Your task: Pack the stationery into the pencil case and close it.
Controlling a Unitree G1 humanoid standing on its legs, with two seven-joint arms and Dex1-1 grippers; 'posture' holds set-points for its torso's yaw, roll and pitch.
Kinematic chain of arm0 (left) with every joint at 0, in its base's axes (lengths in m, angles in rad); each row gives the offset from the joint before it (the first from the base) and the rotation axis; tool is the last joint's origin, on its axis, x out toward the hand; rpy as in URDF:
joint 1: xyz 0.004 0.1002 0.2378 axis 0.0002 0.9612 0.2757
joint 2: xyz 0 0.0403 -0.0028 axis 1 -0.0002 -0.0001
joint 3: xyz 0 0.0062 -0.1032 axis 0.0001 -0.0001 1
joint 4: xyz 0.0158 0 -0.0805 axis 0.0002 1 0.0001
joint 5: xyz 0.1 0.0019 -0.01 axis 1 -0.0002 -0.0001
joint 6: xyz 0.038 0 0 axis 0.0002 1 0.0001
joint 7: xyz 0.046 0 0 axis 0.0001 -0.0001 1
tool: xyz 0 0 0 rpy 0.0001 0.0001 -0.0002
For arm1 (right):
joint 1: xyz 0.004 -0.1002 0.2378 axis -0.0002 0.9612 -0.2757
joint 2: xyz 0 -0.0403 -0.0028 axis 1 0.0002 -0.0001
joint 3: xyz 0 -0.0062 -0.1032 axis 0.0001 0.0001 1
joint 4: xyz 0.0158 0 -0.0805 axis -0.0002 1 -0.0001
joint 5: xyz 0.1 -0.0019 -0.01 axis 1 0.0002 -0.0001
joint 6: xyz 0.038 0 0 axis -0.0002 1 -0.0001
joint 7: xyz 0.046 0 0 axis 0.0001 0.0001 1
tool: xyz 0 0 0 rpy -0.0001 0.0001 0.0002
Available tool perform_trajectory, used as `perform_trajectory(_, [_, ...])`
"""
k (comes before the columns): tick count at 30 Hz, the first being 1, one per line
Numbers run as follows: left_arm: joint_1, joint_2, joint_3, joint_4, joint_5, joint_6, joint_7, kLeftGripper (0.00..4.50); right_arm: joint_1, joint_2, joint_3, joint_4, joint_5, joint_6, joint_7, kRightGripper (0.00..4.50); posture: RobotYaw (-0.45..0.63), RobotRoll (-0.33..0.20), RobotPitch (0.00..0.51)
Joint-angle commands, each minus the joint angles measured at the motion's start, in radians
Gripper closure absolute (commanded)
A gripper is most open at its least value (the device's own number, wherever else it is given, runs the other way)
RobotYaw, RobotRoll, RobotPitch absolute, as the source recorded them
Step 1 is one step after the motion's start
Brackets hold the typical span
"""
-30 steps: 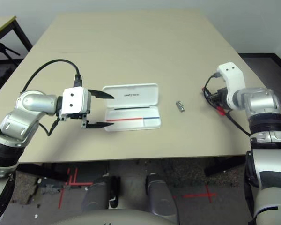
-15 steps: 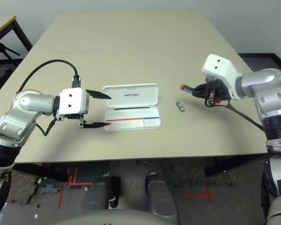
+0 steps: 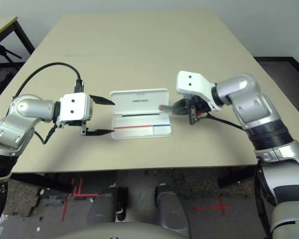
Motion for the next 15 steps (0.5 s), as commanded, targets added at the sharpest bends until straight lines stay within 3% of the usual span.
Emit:
perform_trajectory(1, [0.016, 0.011, 0.001, -0.030, 0.009, 0.015, 0.011, 0.00, -0.013, 0.036, 0.035, -0.030, 0.007, 0.025, -0.010, 4.01, 0.06, 0.000, 0.093])
perform_trajectory(15, [0.021, 0.017, 0.008, -0.049, 0.020, 0.032, 0.045, 0.00, -0.036, 0.190, 0.137, 0.073, -0.081, -0.120, -0.092, 4.01, 0.09, 0.000, 0.085])
